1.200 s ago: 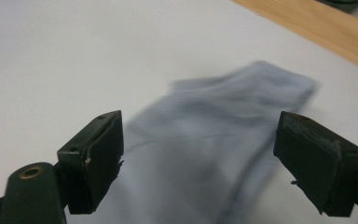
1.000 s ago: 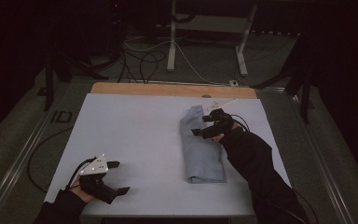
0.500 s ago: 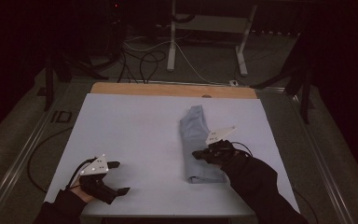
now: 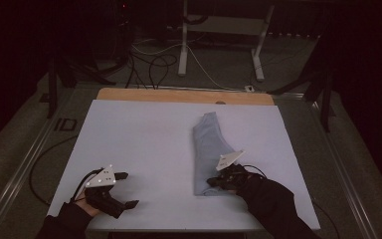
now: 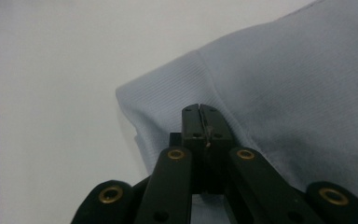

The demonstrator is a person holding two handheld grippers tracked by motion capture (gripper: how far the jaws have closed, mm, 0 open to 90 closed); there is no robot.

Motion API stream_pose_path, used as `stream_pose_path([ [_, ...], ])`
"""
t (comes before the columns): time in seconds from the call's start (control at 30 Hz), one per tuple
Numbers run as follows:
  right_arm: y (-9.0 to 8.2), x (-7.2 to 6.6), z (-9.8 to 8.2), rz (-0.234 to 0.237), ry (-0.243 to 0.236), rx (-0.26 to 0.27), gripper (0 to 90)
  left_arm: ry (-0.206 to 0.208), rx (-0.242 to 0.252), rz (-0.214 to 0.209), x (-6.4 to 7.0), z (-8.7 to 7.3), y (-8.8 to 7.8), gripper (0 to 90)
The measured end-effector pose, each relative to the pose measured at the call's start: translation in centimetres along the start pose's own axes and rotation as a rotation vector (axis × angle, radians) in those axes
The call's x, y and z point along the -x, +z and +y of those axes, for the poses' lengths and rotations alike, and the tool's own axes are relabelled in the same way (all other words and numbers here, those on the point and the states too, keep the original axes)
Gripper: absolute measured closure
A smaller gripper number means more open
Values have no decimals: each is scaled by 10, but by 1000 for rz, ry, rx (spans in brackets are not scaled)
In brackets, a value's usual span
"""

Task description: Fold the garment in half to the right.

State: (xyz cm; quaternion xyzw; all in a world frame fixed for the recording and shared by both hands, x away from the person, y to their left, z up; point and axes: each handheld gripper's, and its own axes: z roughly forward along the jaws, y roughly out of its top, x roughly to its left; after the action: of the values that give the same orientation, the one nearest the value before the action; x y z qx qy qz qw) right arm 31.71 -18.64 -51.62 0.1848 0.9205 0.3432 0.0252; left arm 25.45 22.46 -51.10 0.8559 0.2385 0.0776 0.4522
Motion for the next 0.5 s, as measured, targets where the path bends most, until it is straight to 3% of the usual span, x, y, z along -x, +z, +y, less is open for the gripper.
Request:
stream_pose_path([
  [0.13, -3, -5, -3, 14, -21, -20, 900, 2, -2, -1, 0, 0, 0, 5],
  [0.4, -8, -8, -16, 56, 26, 9, 900, 6, 0, 1, 1, 1, -1, 5],
  [0.5, -11, -5, -16, 68, 35, 44, 900, 4, -1, -1, 1, 0, 0, 5],
])
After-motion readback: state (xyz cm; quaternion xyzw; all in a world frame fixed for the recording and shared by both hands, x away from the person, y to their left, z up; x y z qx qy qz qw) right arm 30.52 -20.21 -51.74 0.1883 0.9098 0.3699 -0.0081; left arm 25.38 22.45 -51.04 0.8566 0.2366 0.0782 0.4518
